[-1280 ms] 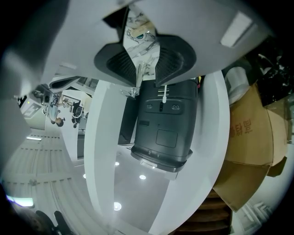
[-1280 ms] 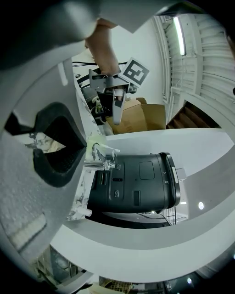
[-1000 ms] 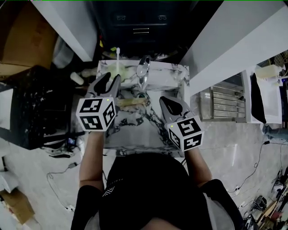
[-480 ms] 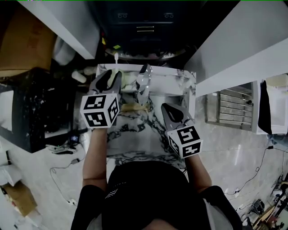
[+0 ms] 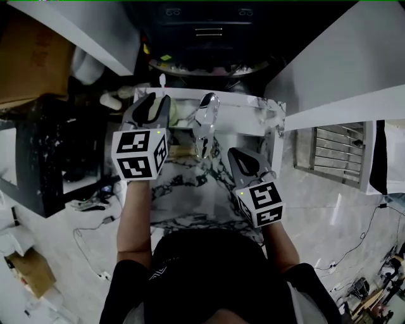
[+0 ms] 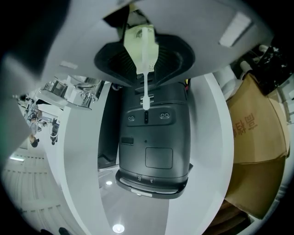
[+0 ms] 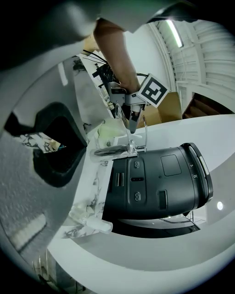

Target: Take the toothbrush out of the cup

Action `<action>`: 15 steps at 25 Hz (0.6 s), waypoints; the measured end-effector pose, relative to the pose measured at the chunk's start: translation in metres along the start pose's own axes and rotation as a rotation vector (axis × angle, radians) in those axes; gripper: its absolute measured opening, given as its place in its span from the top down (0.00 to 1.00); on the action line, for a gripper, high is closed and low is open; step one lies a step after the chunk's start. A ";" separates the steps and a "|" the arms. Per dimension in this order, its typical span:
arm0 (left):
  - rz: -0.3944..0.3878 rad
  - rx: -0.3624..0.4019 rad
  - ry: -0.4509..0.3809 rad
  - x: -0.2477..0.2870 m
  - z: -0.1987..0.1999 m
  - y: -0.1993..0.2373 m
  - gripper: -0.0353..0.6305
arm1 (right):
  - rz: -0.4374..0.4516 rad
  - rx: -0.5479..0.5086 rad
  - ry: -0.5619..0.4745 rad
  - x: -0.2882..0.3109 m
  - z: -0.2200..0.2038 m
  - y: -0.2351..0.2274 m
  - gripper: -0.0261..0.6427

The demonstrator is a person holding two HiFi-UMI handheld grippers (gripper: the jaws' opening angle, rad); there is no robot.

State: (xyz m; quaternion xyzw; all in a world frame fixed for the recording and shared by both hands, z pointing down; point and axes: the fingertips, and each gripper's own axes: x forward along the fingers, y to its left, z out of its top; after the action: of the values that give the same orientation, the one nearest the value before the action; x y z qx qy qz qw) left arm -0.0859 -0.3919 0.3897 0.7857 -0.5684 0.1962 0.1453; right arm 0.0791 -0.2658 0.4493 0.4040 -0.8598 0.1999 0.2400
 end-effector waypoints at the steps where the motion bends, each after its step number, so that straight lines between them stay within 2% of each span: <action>1: -0.004 0.001 0.006 0.001 0.000 0.000 0.75 | 0.004 0.002 0.004 0.002 -0.001 0.000 0.96; 8: -0.008 0.053 0.045 0.011 -0.003 -0.001 0.75 | 0.007 0.011 0.029 0.011 -0.009 -0.002 0.96; 11: 0.002 0.100 0.069 0.015 -0.008 -0.001 0.75 | 0.005 0.018 0.038 0.014 -0.013 -0.005 0.96; 15: 0.015 0.135 0.076 0.016 -0.010 0.000 0.82 | 0.003 0.025 0.039 0.015 -0.015 -0.009 0.96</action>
State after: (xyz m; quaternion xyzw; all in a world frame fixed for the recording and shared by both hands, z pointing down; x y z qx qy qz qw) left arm -0.0826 -0.4003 0.4056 0.7814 -0.5538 0.2650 0.1118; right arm 0.0814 -0.2716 0.4713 0.4017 -0.8530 0.2188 0.2513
